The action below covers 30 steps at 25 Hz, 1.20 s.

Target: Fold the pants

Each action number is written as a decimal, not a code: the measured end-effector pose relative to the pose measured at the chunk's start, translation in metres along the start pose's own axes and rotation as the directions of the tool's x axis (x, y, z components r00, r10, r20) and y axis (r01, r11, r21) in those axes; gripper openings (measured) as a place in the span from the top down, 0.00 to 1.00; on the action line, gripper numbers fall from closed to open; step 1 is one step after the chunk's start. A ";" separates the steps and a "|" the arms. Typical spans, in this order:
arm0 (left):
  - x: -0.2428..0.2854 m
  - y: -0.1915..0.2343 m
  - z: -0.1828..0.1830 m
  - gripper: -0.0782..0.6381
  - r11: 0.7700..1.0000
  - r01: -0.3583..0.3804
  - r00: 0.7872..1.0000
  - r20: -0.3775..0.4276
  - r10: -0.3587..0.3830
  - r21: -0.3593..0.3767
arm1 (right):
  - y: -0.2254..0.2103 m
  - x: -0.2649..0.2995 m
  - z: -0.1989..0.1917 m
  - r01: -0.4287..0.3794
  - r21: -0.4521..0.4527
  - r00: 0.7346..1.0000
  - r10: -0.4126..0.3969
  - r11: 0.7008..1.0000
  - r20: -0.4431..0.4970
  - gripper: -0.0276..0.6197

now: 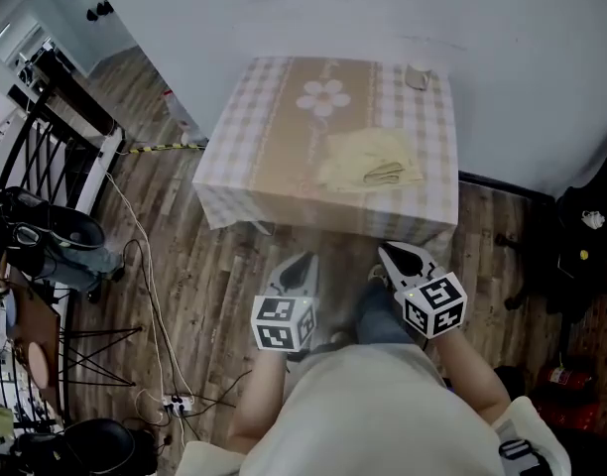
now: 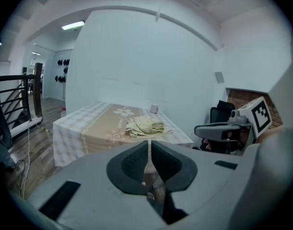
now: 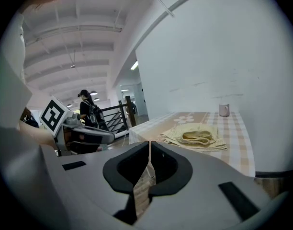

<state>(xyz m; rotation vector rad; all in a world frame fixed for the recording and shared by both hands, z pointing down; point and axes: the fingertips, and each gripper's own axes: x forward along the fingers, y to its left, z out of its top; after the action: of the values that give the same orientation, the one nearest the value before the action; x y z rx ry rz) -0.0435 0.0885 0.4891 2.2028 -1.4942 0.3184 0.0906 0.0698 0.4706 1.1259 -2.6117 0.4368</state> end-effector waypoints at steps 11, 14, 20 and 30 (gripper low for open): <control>-0.055 -0.014 -0.026 0.86 1.000 -0.020 1.000 0.021 0.021 -0.020 | 0.049 -0.033 -0.011 -0.025 -0.015 0.999 0.025 1.000 0.033 0.94; -0.059 -0.014 -0.028 0.86 1.000 -0.018 0.999 0.026 0.018 -0.020 | 0.053 -0.037 -0.012 -0.022 -0.017 0.999 0.023 1.000 0.034 0.94; -0.059 -0.013 -0.028 0.86 1.000 -0.012 1.000 0.022 0.013 -0.022 | 0.058 -0.035 -0.008 -0.028 -0.019 0.999 0.028 0.999 0.036 0.96; -0.059 -0.014 -0.028 0.86 1.000 0.002 1.000 0.019 -0.002 -0.021 | 0.075 -0.029 -0.002 -0.076 -0.065 0.997 0.078 0.995 0.027 0.96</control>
<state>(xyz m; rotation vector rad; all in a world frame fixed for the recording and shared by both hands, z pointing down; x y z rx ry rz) -0.0516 0.1544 0.4844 2.1963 -1.4986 0.2811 0.0545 0.1387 0.4497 1.0223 -2.6819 0.3527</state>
